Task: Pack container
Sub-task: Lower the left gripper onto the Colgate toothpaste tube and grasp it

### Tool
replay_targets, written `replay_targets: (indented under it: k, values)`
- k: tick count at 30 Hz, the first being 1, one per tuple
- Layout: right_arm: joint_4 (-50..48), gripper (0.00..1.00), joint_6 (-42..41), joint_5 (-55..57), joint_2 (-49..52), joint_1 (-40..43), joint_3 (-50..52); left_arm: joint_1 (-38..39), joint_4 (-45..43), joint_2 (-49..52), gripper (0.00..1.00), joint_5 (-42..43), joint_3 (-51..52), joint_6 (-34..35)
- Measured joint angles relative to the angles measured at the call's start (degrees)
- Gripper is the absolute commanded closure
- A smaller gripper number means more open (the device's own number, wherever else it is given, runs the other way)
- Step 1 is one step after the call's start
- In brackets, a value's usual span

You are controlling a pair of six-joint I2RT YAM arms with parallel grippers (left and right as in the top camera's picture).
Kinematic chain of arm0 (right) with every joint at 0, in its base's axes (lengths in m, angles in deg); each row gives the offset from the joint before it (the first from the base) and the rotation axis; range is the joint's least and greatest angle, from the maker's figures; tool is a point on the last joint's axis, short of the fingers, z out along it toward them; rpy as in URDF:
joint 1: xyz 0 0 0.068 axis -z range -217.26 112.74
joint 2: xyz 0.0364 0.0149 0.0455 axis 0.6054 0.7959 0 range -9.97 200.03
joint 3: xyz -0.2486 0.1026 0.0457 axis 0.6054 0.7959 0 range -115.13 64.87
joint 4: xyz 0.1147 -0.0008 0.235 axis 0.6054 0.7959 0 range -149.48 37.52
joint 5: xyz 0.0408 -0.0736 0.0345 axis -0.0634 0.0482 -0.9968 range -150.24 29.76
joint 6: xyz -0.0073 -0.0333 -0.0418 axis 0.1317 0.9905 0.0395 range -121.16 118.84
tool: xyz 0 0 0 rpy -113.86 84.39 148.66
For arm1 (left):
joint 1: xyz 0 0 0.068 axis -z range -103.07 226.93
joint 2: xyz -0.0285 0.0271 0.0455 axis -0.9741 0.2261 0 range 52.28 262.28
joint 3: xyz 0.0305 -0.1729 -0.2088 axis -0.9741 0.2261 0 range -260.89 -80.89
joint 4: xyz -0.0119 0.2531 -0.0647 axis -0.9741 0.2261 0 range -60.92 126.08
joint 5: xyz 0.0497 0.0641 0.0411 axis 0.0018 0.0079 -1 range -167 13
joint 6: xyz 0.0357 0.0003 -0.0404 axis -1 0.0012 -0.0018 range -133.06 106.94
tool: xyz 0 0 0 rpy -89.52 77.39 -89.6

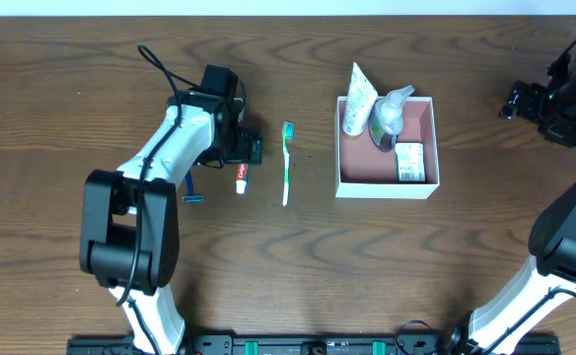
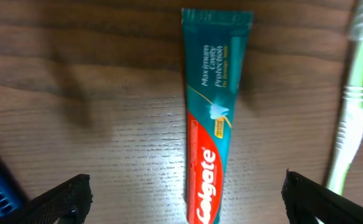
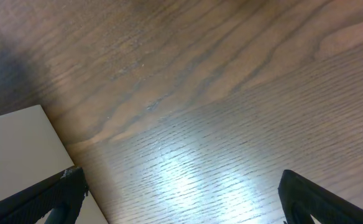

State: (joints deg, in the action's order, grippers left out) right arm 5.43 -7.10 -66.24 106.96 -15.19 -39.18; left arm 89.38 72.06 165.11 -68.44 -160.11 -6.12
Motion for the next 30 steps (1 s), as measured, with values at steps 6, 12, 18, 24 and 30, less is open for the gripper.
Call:
replay_targets:
  k: [6, 12, 18, 24, 30]
  values:
    - [0.0, 0.01, 0.0, 0.0, 0.0, 0.0, 0.0, 0.0, 0.0, 1.8, 0.02, 0.0, 0.0, 0.4]
    - [0.0, 0.01, 0.0, 0.0, 0.0, 0.0, 0.0, 0.0, 0.1, 2.1, 0.02, 0.0, 0.0, 0.6]
    - [0.0, 0.01, 0.0, 0.0, 0.0, 0.0, 0.0, 0.3, 0.1, 2.1, 0.02, -1.1, 0.0, 1.9]
    - [0.0, 0.01, 0.0, 0.0, 0.0, 0.0, 0.0, 2.8, 0.0, 2.1, 0.02, -4.5, 0.0, 3.9]
    - [0.0, 0.01, 0.0, 0.0, 0.0, 0.0, 0.0, 4.2, 0.0, 2.1, 0.02, -6.3, 0.0, 5.3]
